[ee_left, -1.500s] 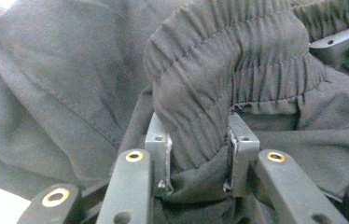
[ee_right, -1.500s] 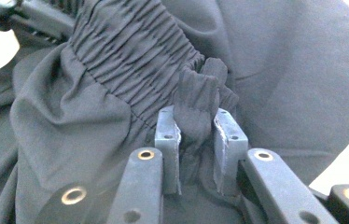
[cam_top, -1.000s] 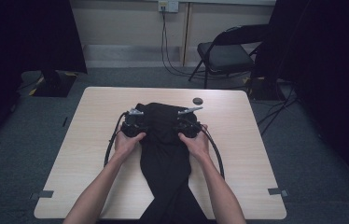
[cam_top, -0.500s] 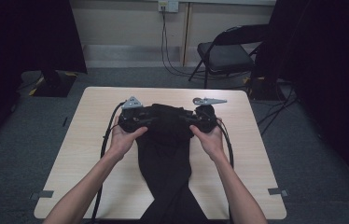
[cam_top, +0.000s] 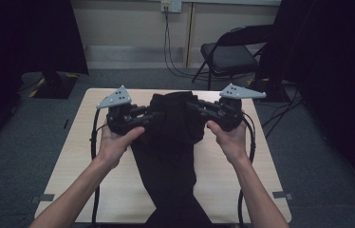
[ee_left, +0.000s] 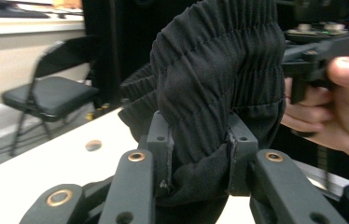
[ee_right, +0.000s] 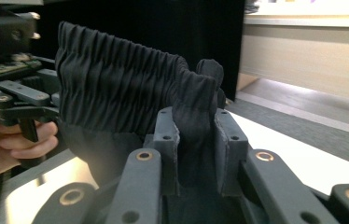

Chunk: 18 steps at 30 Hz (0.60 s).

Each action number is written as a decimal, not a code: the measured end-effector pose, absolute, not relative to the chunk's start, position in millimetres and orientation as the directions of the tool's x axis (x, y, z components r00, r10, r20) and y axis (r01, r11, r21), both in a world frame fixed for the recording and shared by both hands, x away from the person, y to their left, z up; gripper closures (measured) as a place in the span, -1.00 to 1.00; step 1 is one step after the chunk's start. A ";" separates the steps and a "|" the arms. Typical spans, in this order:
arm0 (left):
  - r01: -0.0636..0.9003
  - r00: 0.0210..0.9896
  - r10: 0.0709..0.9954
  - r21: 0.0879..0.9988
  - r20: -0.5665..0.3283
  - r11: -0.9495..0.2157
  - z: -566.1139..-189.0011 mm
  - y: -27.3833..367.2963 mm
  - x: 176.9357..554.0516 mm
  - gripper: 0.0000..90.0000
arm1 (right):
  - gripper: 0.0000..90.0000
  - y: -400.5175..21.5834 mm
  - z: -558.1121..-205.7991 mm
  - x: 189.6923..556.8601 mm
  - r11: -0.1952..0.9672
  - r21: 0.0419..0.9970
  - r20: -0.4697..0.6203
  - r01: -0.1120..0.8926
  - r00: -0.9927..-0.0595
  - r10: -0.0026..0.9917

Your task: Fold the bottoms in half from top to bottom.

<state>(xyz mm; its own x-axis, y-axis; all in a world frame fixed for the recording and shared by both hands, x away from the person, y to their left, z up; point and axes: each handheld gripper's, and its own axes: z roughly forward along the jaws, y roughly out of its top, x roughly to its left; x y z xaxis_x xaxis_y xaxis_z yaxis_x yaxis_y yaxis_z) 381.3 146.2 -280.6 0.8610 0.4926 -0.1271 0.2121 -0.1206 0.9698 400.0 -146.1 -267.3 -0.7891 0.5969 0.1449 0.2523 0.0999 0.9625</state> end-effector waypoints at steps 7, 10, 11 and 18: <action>0.391 0.853 0.470 0.874 -0.226 -0.289 -355.4 141.3 349.8 0.54 | 0.63 -150.2 -322.3 362.8 0.254 0.895 0.166 0.366 -0.804 0.572; 0.511 0.811 0.512 0.771 -0.284 -0.381 -407.2 137.6 350.6 0.53 | 0.63 -142.2 -378.6 364.1 0.355 0.799 0.209 0.485 -0.778 0.593; 0.544 0.794 0.529 0.740 -0.301 -0.396 -424.3 137.4 351.9 0.52 | 0.63 -139.6 -398.6 365.1 0.384 0.763 0.217 0.521 -0.765 0.606; 0.608 0.728 0.651 0.643 -0.216 -0.466 -477.6 139.8 393.4 0.48 | 0.59 -120.3 -470.1 394.6 0.499 0.636 0.167 0.589 -0.736 0.656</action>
<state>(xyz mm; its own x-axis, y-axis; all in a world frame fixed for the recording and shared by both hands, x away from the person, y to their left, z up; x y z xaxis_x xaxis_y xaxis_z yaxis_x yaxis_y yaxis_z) 393.4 139.8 -477.6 0.7278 0.6509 -0.2160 0.6075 -0.4658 0.6434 394.6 -120.3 -470.1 -0.7364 0.6555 0.1671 0.5887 0.4993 0.6357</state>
